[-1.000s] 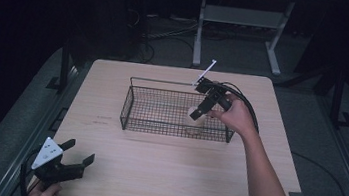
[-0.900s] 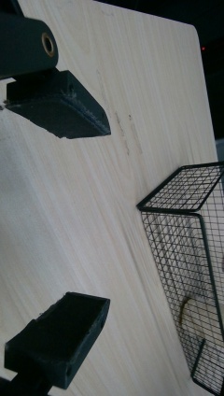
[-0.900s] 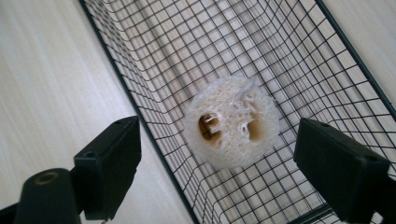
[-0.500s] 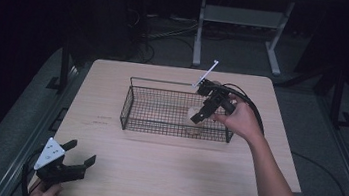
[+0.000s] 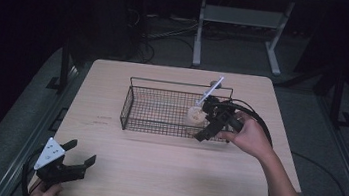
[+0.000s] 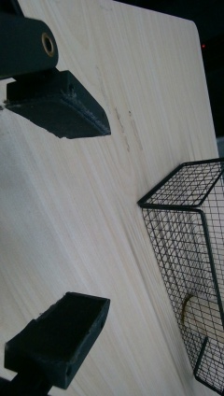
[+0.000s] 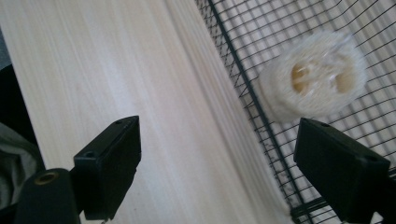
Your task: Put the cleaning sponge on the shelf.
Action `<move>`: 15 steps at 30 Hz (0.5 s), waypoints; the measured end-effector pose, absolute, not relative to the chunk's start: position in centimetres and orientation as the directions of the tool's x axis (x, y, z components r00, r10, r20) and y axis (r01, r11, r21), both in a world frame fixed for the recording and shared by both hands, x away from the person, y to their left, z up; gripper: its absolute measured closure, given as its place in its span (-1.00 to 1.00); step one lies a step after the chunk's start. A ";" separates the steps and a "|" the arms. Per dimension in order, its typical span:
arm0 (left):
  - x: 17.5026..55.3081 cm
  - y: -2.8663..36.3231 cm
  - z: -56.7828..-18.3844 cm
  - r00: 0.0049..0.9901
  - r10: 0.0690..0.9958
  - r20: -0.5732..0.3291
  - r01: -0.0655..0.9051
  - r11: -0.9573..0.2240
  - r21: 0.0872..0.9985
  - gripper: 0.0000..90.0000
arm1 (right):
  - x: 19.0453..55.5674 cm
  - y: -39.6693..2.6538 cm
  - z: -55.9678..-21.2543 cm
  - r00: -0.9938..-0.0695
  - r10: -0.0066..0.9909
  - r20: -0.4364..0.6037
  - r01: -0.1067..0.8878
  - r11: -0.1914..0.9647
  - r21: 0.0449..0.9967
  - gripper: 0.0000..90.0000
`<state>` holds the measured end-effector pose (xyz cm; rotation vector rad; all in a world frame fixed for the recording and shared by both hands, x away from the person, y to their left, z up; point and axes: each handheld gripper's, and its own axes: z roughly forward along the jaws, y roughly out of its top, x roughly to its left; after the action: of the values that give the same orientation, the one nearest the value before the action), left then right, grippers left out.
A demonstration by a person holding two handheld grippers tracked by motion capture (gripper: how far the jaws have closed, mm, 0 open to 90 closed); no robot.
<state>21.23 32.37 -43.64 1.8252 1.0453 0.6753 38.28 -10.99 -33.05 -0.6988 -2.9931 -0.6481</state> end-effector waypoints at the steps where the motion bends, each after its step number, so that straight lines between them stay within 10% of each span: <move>1: 21.2 32.4 -43.7 0.495 0.869 0.025 0.378 -0.241 0.894 -0.69 | 38.1 -11.1 -33.2 -0.901 0.424 0.095 0.425 0.816 0.392 -0.68; 15: 21.3 32.0 -43.7 0.504 0.863 0.029 0.378 -0.250 0.891 -0.69 | 35.5 -12.3 -34.1 -0.902 0.417 0.107 0.421 0.801 0.427 -0.68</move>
<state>21.27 32.03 -43.71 1.8385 1.0337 0.6712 35.52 -12.34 -34.07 -0.6918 -2.9732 -0.7073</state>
